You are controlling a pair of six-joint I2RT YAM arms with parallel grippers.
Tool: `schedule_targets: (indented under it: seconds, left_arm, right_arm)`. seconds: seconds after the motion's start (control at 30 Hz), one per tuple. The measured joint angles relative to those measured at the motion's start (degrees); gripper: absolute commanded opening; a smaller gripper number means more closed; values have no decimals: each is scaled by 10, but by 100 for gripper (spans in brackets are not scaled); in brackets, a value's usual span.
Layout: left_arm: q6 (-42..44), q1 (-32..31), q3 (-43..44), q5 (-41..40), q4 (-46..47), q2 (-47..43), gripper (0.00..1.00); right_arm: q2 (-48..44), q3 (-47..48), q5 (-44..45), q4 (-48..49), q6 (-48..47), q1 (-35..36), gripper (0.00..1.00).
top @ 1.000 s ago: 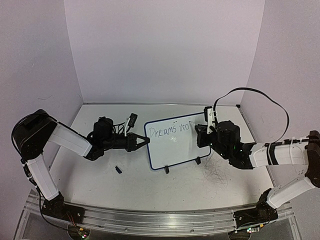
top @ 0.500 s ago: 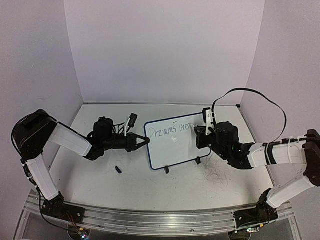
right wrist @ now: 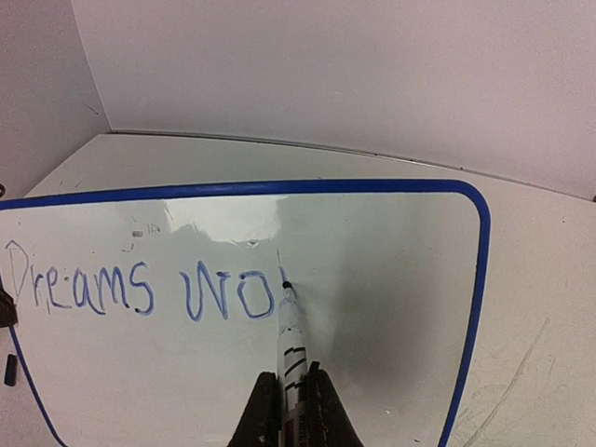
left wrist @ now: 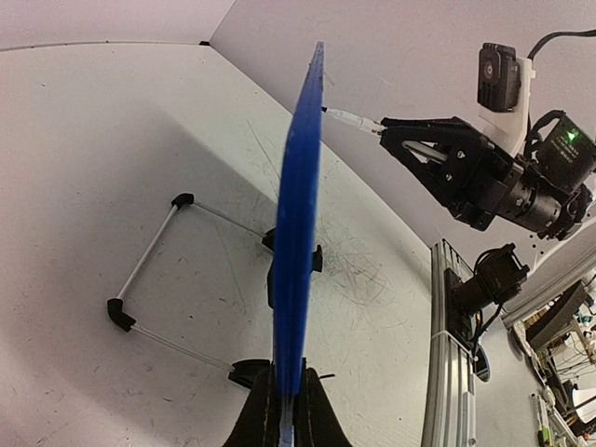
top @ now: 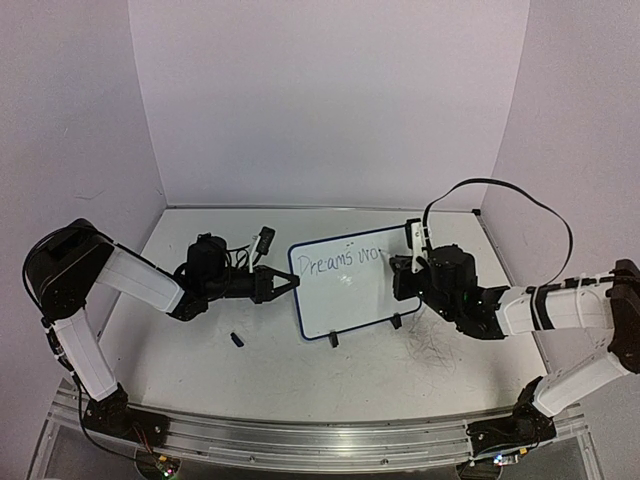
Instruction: Write a sentence on the whiteboard
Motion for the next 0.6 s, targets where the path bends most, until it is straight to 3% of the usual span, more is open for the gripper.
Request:
schedule_targets:
  seconds: [0.6]
  left_arm:
    - [0, 0, 0, 0, 0, 0, 0]
  right_arm:
    - [-10, -23, -6, -10, 17, 1, 0]
